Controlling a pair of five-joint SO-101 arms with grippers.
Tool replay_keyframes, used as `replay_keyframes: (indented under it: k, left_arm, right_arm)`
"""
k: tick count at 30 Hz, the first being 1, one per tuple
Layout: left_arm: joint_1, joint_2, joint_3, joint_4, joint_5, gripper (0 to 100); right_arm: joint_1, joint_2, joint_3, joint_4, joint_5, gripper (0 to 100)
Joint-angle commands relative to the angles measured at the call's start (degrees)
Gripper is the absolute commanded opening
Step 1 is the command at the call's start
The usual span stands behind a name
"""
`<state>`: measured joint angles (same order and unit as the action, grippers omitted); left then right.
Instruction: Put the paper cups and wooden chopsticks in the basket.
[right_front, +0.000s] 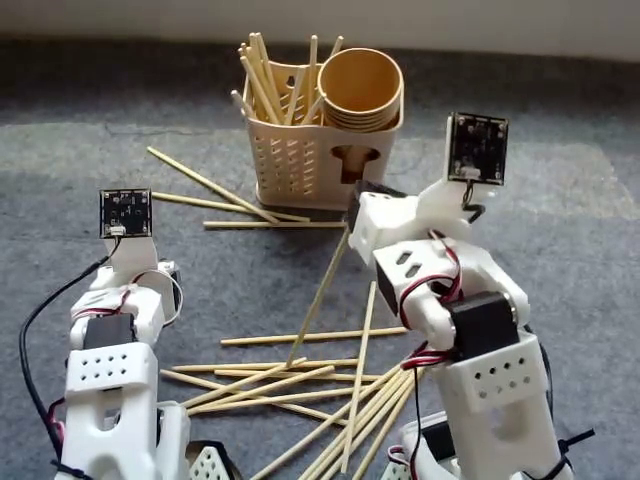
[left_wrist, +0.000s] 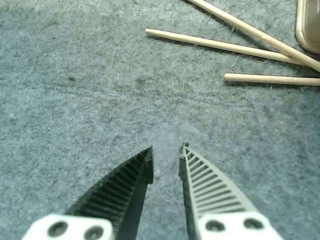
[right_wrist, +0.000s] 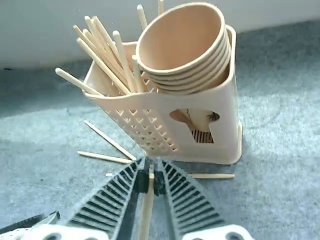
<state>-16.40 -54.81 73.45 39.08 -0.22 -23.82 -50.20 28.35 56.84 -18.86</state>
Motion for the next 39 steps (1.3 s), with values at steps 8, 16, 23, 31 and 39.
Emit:
replay_keyframes:
  k: [8, 16, 23, 31, 39]
  left_arm:
    - [-0.48, -0.92, -0.31, -1.05, -0.26, 11]
    - [-0.48, -0.92, -0.31, -0.97, -0.26, 11]
    - [-0.75, -0.92, -0.31, -0.97, -0.26, 11]
    - [-0.75, -0.92, -0.31, -0.97, -0.26, 11]
    - [-0.75, -0.92, -0.31, -0.97, -0.26, 11]
  right_arm:
    - [-2.95, -0.92, -13.23, -11.74, 0.79, 0.5]
    - [-2.95, -0.84, -13.32, -30.55, 7.91, 0.5]
    - [-2.77, 3.21, -13.58, -42.59, 14.86, 0.5]
    - [-2.68, 13.23, -13.76, -52.09, 21.8, 0.5]
    - [-2.68, 15.96, -13.76, -57.71, 24.09, 0.5]
